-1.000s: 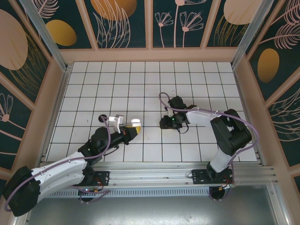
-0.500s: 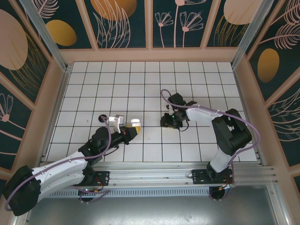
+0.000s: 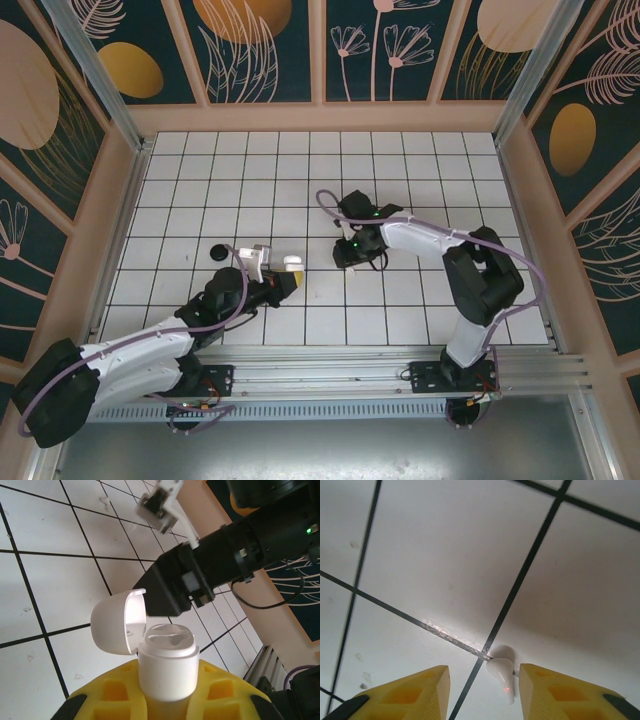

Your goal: Insert wireless bluetooth earbuds into charging case

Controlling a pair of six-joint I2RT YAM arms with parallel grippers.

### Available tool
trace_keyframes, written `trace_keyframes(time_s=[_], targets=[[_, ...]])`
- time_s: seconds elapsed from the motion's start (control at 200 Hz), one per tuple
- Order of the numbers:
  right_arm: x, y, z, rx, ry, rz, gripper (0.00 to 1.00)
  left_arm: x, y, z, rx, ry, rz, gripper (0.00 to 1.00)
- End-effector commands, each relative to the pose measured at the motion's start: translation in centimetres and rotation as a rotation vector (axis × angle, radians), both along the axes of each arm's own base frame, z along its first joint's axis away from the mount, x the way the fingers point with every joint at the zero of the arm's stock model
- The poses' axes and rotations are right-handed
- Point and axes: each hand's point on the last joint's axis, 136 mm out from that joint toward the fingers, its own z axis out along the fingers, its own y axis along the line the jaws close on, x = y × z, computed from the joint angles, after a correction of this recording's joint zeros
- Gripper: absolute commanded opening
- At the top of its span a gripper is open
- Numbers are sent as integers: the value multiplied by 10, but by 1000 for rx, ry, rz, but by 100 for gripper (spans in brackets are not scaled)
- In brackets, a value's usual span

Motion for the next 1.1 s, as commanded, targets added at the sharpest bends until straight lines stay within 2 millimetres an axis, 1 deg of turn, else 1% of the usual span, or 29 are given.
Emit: trace_keyframes(time_s=[0.0, 0.075, 0.285, 0.475, 0.641, 0.716, 0.831, 0.956, 1.091], targets=[[-8, -15, -18, -131, 30, 80, 41, 3, -9, 25, -39, -62, -23, 0], [-7, -15, -24, -153, 34, 90, 41, 2, -9, 23, -30, -59, -30, 0], [-7, -11, -34, -177, 58, 101, 40, 2, -11, 21, -18, -58, -43, 0], [-12, -11, -39, -195, 98, 93, 32, 3, -17, 25, -1, -78, -68, 0], [-19, -14, -40, -224, 128, 78, 30, 3, -19, 25, 13, -93, -79, 0], [-20, -14, -36, -220, 123, 66, 27, 3, -18, 26, 15, -103, -80, 0], [-14, -13, -26, -205, 90, 38, 22, 1, -18, 30, 4, -140, -91, 0], [-6, -9, -6, -163, 24, 14, 20, -8, -17, 47, -51, -221, -125, 0], [3, -8, 23, -116, -63, -17, 18, -15, -16, 64, -80, -306, -158, 0]])
